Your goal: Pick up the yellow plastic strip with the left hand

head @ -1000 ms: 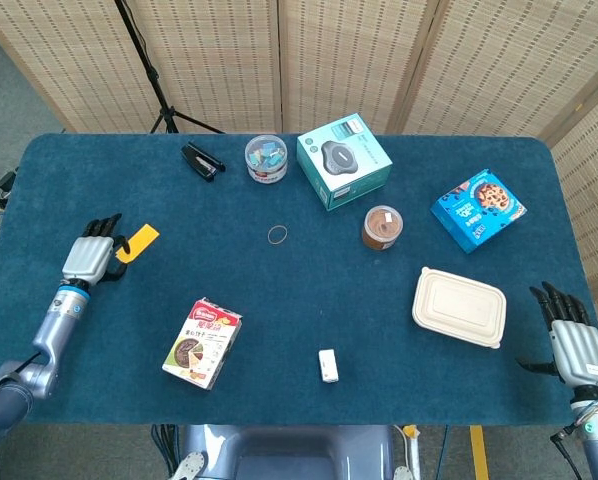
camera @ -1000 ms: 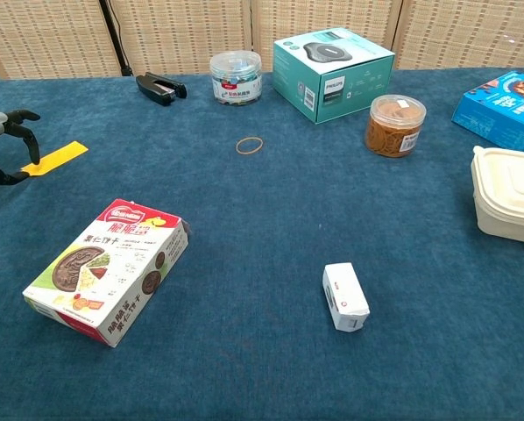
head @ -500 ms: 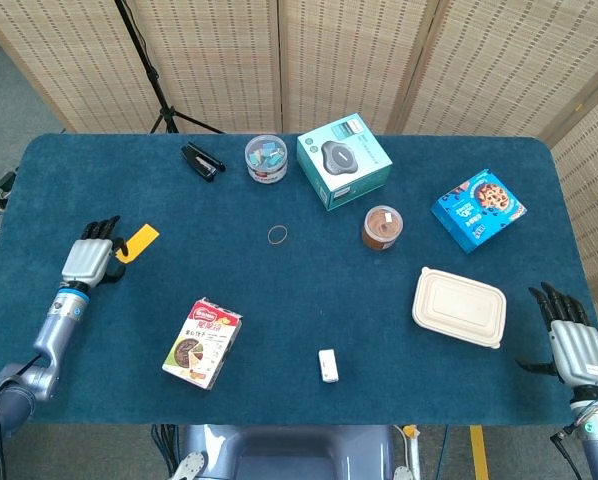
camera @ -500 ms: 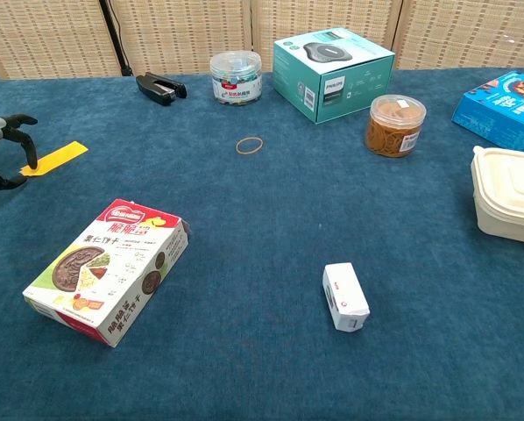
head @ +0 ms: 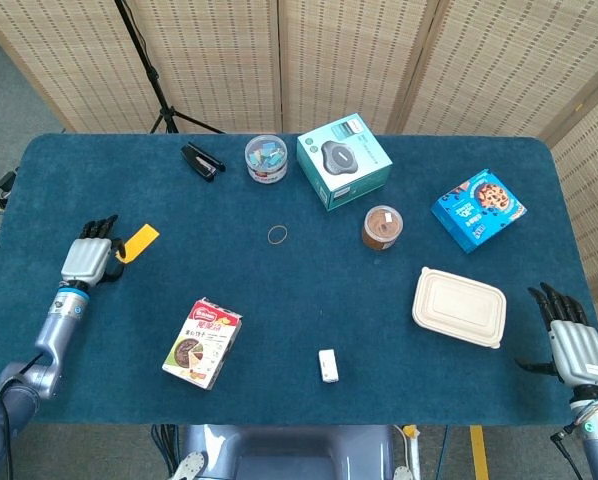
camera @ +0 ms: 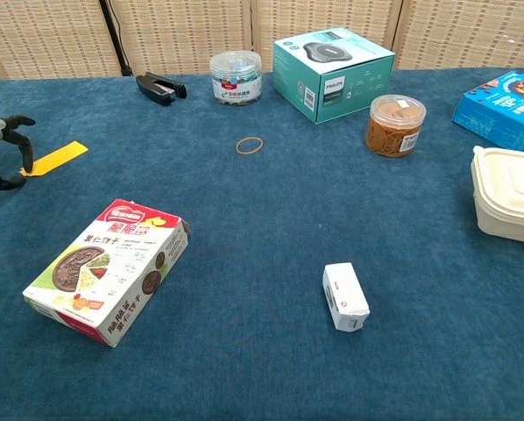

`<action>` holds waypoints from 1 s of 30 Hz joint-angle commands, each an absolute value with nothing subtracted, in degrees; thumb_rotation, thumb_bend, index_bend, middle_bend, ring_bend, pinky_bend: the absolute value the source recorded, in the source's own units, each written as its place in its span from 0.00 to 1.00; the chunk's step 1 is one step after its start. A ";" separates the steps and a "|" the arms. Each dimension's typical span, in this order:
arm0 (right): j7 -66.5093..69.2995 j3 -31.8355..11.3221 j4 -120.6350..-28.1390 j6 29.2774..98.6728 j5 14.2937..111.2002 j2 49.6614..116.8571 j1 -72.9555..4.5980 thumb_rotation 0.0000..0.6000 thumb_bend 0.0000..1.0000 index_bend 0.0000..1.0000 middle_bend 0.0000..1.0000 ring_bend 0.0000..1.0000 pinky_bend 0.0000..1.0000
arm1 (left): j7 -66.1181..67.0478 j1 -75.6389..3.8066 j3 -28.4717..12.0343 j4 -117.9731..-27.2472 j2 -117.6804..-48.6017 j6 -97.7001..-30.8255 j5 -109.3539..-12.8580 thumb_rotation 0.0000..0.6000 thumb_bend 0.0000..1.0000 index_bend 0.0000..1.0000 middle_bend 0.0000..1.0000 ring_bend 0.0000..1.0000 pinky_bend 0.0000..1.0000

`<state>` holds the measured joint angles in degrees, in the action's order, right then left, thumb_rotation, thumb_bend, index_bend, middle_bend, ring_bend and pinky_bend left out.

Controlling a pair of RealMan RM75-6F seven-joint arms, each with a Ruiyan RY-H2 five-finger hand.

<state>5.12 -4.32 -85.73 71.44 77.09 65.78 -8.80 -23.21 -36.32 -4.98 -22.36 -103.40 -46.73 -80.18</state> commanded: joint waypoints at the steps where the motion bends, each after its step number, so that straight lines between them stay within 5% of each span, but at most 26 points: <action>1: 5.25 -4.28 -85.77 71.45 77.17 65.73 -8.79 1.00 0.00 0.00 0.00 0.00 0.00 | -23.30 -36.41 -4.99 -22.16 -103.60 -46.53 -80.21 1.00 0.36 0.56 0.00 0.00 0.00; 30: 5.56 -4.06 -85.77 71.03 77.22 65.54 -8.89 1.00 0.00 0.00 0.00 0.00 0.00 | -21.71 -37.22 -5.78 -20.01 -105.00 -45.44 -79.69 1.00 0.36 0.57 0.00 0.00 0.00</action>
